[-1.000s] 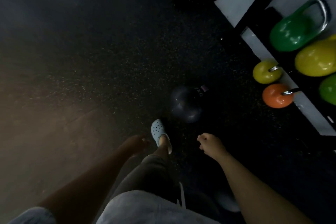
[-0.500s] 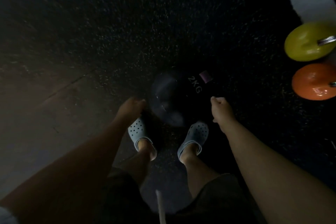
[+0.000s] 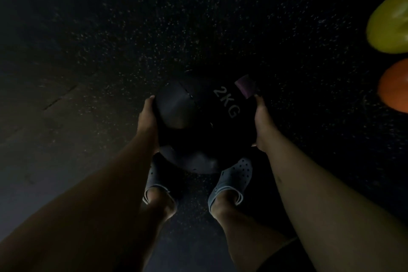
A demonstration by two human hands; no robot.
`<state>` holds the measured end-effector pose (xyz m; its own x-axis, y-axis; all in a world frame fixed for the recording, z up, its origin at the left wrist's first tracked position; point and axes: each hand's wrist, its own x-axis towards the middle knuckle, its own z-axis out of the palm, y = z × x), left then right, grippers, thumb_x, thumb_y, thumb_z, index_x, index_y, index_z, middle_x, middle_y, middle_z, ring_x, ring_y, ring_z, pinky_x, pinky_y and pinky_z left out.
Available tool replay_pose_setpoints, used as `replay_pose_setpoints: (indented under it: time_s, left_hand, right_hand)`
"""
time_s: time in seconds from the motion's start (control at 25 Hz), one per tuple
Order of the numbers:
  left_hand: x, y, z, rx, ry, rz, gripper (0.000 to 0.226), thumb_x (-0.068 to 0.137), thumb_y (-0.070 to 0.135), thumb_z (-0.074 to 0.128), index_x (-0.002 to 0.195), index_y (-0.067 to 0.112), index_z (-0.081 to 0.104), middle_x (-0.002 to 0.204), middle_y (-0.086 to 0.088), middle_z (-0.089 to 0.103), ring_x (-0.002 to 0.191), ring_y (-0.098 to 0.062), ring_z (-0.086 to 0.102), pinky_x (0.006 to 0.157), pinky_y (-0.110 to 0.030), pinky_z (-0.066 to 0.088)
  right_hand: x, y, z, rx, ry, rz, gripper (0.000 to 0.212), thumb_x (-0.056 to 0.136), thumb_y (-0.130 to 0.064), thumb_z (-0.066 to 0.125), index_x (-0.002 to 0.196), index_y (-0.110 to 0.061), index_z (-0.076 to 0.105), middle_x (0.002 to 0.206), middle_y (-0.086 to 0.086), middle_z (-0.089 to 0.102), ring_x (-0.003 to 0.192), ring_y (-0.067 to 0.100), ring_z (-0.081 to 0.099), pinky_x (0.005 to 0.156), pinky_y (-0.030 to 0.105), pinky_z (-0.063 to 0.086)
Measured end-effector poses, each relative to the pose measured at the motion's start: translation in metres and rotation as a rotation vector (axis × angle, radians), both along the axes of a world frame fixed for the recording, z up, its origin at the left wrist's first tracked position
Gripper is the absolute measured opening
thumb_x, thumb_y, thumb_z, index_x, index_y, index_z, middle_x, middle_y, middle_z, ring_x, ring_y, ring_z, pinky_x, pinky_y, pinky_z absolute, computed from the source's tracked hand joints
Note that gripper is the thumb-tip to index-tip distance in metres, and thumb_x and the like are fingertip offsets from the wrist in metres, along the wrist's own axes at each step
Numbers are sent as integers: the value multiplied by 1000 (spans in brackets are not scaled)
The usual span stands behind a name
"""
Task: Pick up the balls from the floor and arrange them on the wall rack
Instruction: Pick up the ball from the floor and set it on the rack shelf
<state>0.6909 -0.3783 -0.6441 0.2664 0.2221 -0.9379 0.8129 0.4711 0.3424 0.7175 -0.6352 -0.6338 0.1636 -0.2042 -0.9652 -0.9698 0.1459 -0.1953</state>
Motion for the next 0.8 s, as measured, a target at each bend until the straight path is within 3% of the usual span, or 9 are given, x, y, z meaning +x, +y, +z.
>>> replay_pose_setpoints:
  time_s: [0.08,0.16,0.32,0.4,0.52,0.6,0.64,0.72,0.8]
  left_hand:
    - [15,-11,43,4,-40,-24,56,92,60,57,131,21,69,122,-12,76,109,-33,73,92,-53,61]
    - [38,-31,101,-33,-102,-75,56,96,56,55,135,18,66,123,-13,74,108,-32,72,81,-45,62]
    - [98,-88,239,-124,-249,-243,61,97,51,54,139,6,64,140,-24,66,124,-39,65,113,-55,48]
    - [129,-124,334,-170,-338,-338,69,87,62,57,135,14,68,133,-22,70,119,-39,69,110,-58,50]
    - [164,-178,478,-224,-495,-449,87,70,74,58,140,24,64,137,-14,69,123,-39,66,110,-58,50]
    - [175,-215,570,-291,-648,-509,86,77,73,56,147,23,58,146,-14,63,131,-39,61,116,-54,46]
    - [177,-233,621,-338,-744,-559,81,83,70,53,148,21,57,147,-15,62,133,-39,60,117,-52,44]
    - [169,-268,715,-424,-931,-651,72,95,64,47,148,17,56,148,-17,61,135,-39,58,119,-51,43]
    - [150,-295,805,-443,-1112,-765,70,100,62,41,150,15,53,153,-14,57,141,-36,54,121,-52,41]
  right_hand:
    - [4,-14,51,-17,-25,-65,77,97,-70,44,151,-16,54,128,10,65,99,26,63,82,38,51]
    - [5,-36,119,-49,-70,-104,79,96,-73,42,153,-19,53,136,13,63,97,27,61,83,40,49]
    - [14,-82,282,-97,-282,-286,76,98,-72,41,156,-24,50,152,11,58,131,34,59,102,45,48]
    - [20,-110,382,-145,-463,-407,71,98,-68,46,149,-20,56,140,9,67,125,32,64,107,46,51]
    - [19,-147,530,-234,-716,-566,57,101,-57,52,131,-11,66,113,8,77,105,30,72,93,42,60]
    - [13,-172,618,-236,-899,-644,46,102,-51,54,116,-13,76,102,8,84,99,29,78,81,37,64]
    - [6,-184,665,-245,-998,-698,45,102,-49,54,116,-12,76,105,11,84,101,29,79,82,35,64]
    - [-18,-205,754,-321,-1149,-776,58,101,-52,53,135,-8,69,133,16,74,123,34,70,107,44,56]
    - [-54,-222,832,-391,-1283,-810,63,99,-56,52,139,-10,68,137,17,71,128,37,66,114,51,50]
